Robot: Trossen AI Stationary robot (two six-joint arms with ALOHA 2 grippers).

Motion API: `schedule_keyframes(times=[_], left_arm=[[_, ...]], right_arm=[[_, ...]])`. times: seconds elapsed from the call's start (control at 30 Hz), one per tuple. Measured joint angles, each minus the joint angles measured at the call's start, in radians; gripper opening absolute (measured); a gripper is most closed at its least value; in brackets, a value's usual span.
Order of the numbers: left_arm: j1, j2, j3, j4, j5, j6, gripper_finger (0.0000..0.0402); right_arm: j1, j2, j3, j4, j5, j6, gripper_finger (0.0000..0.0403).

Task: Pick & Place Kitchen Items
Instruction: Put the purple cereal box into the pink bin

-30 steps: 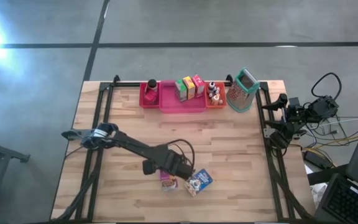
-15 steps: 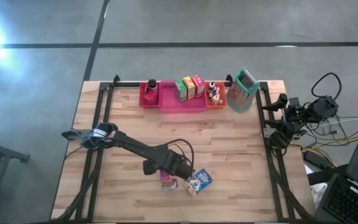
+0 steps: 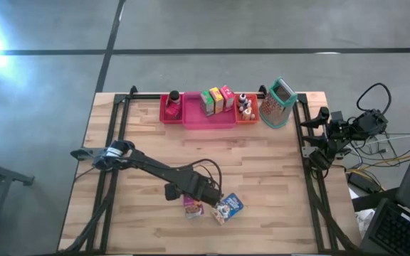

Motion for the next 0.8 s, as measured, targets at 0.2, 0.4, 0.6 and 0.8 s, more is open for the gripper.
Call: schedule_keyframes(times=[0.2, 0.4, 0.6, 0.8], left_arm=[[0.000, 0.000, -0.018, 0.025, -0.002, 0.023, 0.0400], [-0.002, 0.002, -0.069, 0.081, -0.002, 0.043, 0.0400], [-0.002, 0.004, -0.084, 0.109, -0.001, 0.052, 0.0400], [-0.002, 0.006, -0.135, 0.196, 0.019, 0.023, 0.0400]], right_arm=[[0.000, 0.000, 0.000, 0.000, 0.000, 0.000, 0.0256], [0.000, 0.000, 0.000, 0.000, 0.000, 0.000, 0.0238], [0.000, 0.000, 0.000, 0.000, 0.000, 0.000, 0.0224], [0.000, 0.000, 0.000, 0.000, 0.000, 0.000, 0.0221]])
